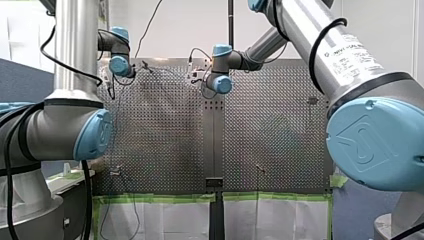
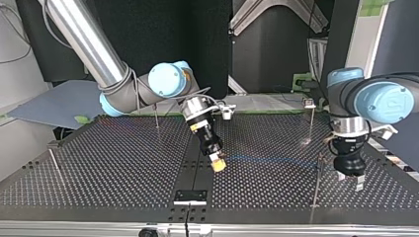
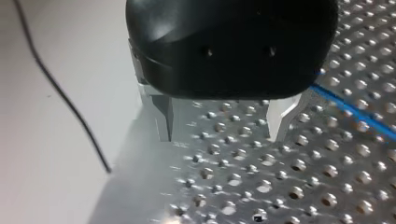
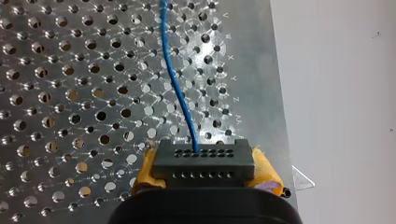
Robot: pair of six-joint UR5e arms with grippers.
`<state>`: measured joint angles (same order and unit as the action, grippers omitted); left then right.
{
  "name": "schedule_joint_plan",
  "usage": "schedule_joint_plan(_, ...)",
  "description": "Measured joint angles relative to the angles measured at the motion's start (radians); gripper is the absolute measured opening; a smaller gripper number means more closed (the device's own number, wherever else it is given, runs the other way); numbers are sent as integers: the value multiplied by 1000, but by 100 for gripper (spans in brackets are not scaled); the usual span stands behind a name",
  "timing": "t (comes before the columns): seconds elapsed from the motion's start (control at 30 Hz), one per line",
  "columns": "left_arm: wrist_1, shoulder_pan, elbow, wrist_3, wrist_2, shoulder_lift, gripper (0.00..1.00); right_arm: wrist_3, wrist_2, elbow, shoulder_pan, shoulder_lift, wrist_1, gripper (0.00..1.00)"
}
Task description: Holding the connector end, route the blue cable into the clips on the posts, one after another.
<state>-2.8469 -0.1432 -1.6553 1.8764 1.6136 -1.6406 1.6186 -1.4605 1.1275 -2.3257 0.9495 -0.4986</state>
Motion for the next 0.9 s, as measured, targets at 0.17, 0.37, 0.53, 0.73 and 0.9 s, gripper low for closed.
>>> schedule_joint_plan(0.17,-42,17,-1,22,32,18,100,3,0,0,0,0,0,0)
schedule_joint_plan(0.37,-94,50,-12,17,45,27,100,4,0,0,0,0,1,0)
schedule_joint_plan(0.53,-141,77,-20,12,71,39,100,0,0,-1,0,1,7,0)
schedule_joint_plan(0.73,-187,82,-34,8,114,74,100,-1,0,-1,1,1,14,0)
schedule_joint_plan(0.9,-232,86,-42,5,148,106,100,-2,0,-1,1,2,15,0)
